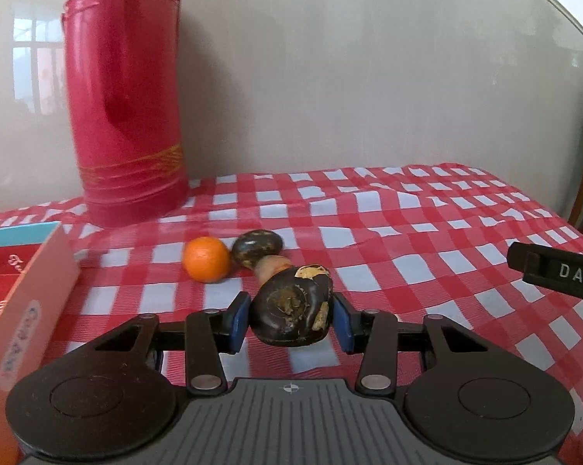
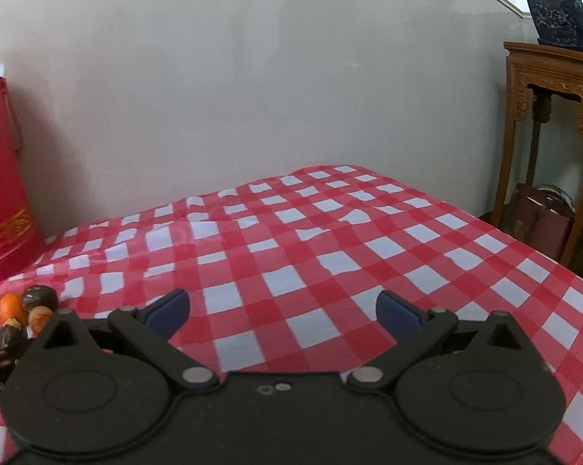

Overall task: Organize fruits
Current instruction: 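Carry the dark brown fruit into the box and open the left tool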

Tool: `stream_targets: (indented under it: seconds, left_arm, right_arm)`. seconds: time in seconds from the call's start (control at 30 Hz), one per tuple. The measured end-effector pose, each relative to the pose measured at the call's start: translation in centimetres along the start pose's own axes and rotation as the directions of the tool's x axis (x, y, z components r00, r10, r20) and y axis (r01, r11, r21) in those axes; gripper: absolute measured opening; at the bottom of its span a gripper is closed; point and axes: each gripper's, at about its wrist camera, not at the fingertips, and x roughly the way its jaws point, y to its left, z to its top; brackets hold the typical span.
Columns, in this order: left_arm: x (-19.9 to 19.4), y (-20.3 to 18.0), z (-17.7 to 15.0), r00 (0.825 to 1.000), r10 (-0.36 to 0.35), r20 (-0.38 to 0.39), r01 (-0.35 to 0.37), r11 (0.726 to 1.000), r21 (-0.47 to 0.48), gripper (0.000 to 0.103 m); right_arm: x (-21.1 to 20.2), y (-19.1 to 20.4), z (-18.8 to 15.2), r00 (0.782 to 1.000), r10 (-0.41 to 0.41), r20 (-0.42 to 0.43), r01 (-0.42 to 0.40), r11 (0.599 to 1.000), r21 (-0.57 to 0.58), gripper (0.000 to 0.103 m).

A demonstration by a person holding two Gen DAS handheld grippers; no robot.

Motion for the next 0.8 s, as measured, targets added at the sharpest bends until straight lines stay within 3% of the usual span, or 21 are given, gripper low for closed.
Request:
stream_targets:
  seconds: [0.33,0.8]
  left_arm:
    - [-3.7,4.0,0.3,0.997,0.053,0.048,-0.051,0.998,-0.028,0.045]
    - [-8.0,12.7,-0.4,0.976,0.206,0.071,-0.197,0.974,-0.112,0.045]
  right_arm:
    - [-1.3,3.6,0.2,0.998,0.069,0.002,-0.069,0.997,-0.022,0.097]
    - [-2.9,9.6,-0.7,0.987,0.161,-0.007,-0.161,0.984,-0.079,0.097]
